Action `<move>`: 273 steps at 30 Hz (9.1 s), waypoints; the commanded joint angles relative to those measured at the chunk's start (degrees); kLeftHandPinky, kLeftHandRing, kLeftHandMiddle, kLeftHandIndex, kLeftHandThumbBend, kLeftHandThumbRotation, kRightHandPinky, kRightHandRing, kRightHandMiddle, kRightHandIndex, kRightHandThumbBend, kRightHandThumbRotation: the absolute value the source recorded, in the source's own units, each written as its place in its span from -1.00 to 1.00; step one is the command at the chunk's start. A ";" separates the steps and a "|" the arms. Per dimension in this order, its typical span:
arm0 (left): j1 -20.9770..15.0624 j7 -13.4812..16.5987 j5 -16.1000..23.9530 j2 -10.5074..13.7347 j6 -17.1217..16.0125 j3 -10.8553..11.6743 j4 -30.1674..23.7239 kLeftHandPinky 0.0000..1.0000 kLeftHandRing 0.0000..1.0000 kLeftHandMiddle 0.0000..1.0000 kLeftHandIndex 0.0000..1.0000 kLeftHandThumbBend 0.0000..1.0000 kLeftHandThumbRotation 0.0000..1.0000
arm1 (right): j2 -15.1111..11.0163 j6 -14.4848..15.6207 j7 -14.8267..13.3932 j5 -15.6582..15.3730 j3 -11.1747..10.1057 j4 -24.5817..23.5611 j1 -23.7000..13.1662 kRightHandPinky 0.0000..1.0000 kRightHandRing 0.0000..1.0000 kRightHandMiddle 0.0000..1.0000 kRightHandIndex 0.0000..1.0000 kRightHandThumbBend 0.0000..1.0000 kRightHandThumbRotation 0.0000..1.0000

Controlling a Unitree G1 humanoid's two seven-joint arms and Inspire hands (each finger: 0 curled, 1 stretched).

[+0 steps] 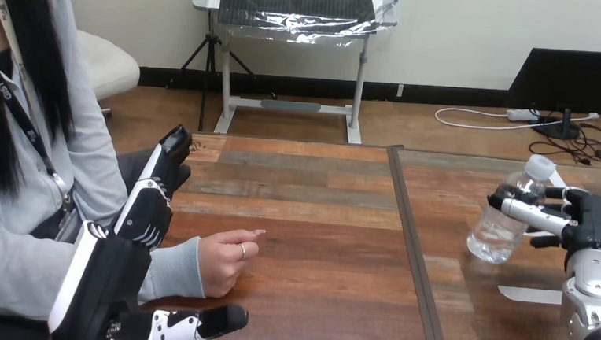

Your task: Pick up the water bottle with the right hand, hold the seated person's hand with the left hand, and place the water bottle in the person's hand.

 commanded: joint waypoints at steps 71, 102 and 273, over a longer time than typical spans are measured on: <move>-8.35 17.50 43.79 15.86 27.64 10.53 -10.46 0.42 0.54 0.57 0.59 1.00 -0.64 | 4.81 -17.74 11.20 2.85 1.41 -6.20 -4.85 -0.41 -0.31 -0.15 -0.06 0.59 -1.00; -18.04 8.94 43.44 26.51 31.67 2.44 0.79 0.28 0.43 0.50 0.52 1.00 -0.73 | 6.52 -20.39 15.39 4.63 1.37 -10.17 -3.60 -0.43 -0.32 -0.18 -0.07 0.52 -1.00; -30.79 5.98 40.02 25.25 33.64 -8.13 1.00 -0.35 -0.27 -0.16 -0.14 0.87 -1.00 | 13.42 -26.97 27.20 3.24 8.51 -12.85 2.51 -0.39 -0.31 -0.18 -0.07 0.62 -1.00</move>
